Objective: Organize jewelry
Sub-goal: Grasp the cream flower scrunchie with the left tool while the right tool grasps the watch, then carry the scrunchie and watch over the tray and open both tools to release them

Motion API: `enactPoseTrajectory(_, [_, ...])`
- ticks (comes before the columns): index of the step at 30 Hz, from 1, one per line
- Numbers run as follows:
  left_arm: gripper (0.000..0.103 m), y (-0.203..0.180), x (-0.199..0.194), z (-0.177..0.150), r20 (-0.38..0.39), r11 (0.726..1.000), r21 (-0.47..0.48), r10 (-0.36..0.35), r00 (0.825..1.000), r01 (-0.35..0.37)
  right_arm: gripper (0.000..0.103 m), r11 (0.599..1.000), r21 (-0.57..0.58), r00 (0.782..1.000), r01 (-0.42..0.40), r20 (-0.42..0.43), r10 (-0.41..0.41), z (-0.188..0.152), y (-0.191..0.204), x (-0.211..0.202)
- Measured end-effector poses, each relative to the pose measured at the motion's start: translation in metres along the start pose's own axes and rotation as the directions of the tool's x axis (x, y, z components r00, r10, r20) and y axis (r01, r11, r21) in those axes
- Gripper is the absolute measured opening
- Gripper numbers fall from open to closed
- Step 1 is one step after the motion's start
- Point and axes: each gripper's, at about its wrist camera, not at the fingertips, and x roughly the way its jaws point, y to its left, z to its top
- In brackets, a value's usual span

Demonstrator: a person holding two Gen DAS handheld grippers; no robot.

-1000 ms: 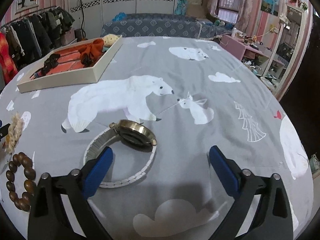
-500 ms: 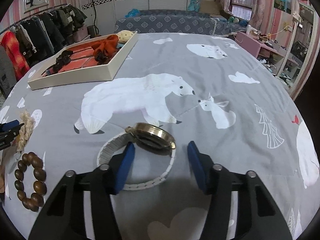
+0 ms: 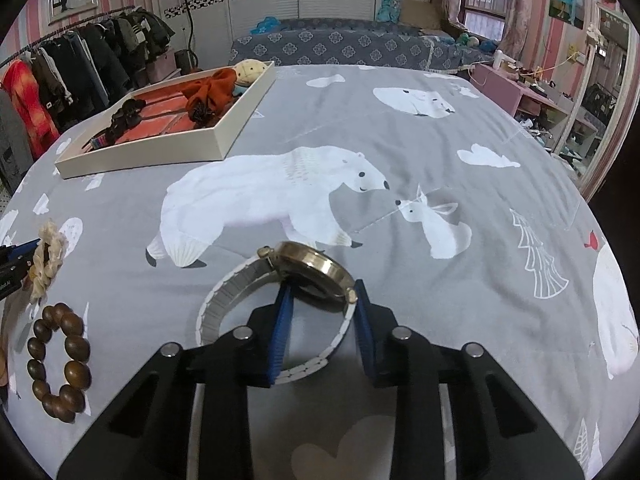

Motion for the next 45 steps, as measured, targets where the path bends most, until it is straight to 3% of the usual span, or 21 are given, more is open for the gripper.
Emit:
enactPoseTrajectory(5, [0.012, 0.000, -0.001, 0.000, 0.002, 1.000, 0.002, -0.004, 1.000, 0.004, 0.024, 1.000, 0.003, 1.000, 0.005, 0.012, -0.005, 0.000, 0.000, -0.001])
enactPoseTrajectory(9, [0.007, 0.000, -0.003, -0.001, 0.008, 1.000, 0.006, 0.000, 1.000, -0.001, 0.022, 1.000, 0.004, 1.000, 0.001, 0.015, -0.001, -0.001, -0.001, -0.002])
enactPoseTrajectory(19, [0.006, 0.005, -0.011, 0.003, 0.033, 1.000, -0.009, -0.016, 0.999, 0.017, 0.018, 1.000, 0.015, 0.998, -0.002, 0.056, 0.001, 0.000, -0.002, -0.009])
enactPoseTrajectory(28, [0.006, 0.011, -0.022, 0.020, 0.075, 1.000, -0.015, -0.013, 0.997, 0.014, 0.017, 1.000, 0.010, 0.994, -0.020, 0.104, 0.019, 0.022, 0.009, -0.016])
enactPoseTrajectory(33, [0.006, 0.012, -0.032, 0.042, 0.118, 1.000, -0.006, -0.010, 0.993, 0.010, 0.017, 0.999, 0.005, 0.990, -0.045, 0.137, 0.043, 0.047, 0.022, -0.018])
enactPoseTrajectory(45, [0.006, 0.020, -0.047, 0.134, 0.247, 0.999, -0.016, -0.026, 0.969, 0.031, 0.017, 0.995, -0.028, 0.978, -0.096, 0.181, 0.100, 0.130, 0.076, 0.002])
